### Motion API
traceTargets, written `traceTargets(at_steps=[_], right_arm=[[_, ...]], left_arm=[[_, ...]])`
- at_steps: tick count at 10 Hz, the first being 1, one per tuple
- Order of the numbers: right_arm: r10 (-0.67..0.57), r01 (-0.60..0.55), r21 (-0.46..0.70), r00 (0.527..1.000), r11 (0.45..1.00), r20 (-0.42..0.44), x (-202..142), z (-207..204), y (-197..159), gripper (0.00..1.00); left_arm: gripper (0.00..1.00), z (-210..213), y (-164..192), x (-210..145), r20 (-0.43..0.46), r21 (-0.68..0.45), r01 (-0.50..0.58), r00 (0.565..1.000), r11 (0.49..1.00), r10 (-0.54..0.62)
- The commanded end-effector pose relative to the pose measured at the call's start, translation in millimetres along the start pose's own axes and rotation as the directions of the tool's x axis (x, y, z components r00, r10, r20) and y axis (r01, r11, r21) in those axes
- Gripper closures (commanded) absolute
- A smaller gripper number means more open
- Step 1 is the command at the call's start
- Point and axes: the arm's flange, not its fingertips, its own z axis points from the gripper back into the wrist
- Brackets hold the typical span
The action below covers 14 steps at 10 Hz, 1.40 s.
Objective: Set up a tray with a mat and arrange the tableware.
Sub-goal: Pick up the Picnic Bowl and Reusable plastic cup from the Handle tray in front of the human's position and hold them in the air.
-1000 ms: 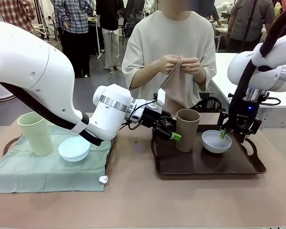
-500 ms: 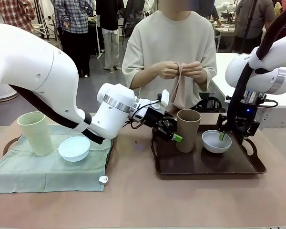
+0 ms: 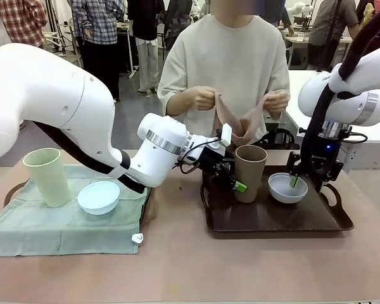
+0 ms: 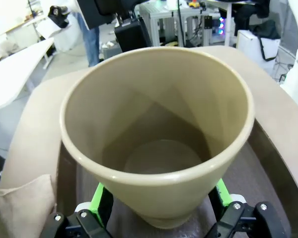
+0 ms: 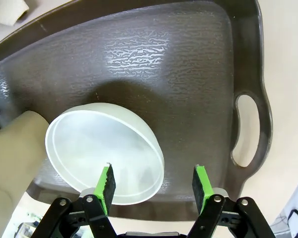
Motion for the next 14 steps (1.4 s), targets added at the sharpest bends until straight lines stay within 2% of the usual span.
traceTargets(at_steps=[1,2,3,4,5,6,7,9,10,11,12,13,14], right_arm=[[0.021,-0.022,0.027,1.000,0.999,0.014,7,-2,0,0.19],[0.041,-0.041,0.025,0.999,0.999,0.011,8,-3,0,0.72],[0.045,-0.045,0.027,0.999,0.999,0.003,7,-3,-1,0.77],[0.048,-0.048,0.032,0.999,0.998,0.002,7,-4,0,1.00],[0.050,-0.050,0.030,0.999,0.998,0.002,7,-4,-1,1.00],[0.049,-0.049,0.033,0.999,0.998,0.004,8,-4,-1,1.00],[0.048,-0.048,0.034,0.999,0.998,0.002,8,-5,-1,1.00],[0.045,-0.045,0.032,0.999,0.998,0.004,8,-5,-2,1.00],[0.043,-0.044,0.031,0.999,0.999,0.004,8,-5,-2,1.00],[0.042,-0.042,0.030,0.999,0.999,0.005,8,-5,-2,1.00],[0.040,-0.040,0.028,0.999,0.999,0.004,7,-5,-2,1.00],[0.026,-0.027,0.029,1.000,0.999,0.011,5,-1,-3,1.00],[0.033,-0.032,0.053,0.999,0.998,-0.017,-9,15,1,1.00]], left_arm=[[0.00,-7,9,2,-0.032,0.011,-0.006,0.999,1.000,0.006],[0.00,-6,10,-1,-0.033,0.018,0.006,0.999,1.000,-0.006],[0.58,-4,10,-3,-0.028,0.026,0.005,1.000,1.000,-0.005],[0.58,-2,9,-2,-0.024,0.031,0.004,1.000,1.000,-0.003],[1.00,-3,9,-2,-0.020,0.034,0.004,1.000,0.999,-0.004],[0.59,-3,10,-2,-0.017,0.030,0.006,1.000,1.000,-0.006],[1.00,-2,9,-2,-0.017,0.030,0.006,1.000,1.000,-0.006],[1.00,0,8,-2,-0.012,0.025,0.007,1.000,1.000,-0.006],[0.77,0,8,-2,-0.010,0.023,0.004,1.000,1.000,-0.004],[0.77,1,7,-2,-0.006,0.023,-0.001,1.000,1.000,0.001],[1.00,2,6,-1,0.007,0.018,-0.013,1.000,1.000,0.013],[0.77,7,1,3,0.034,0.006,-0.028,0.999,1.000,0.027],[1.00,18,-12,16,0.068,-0.010,-0.068,0.995,0.998,0.068]])
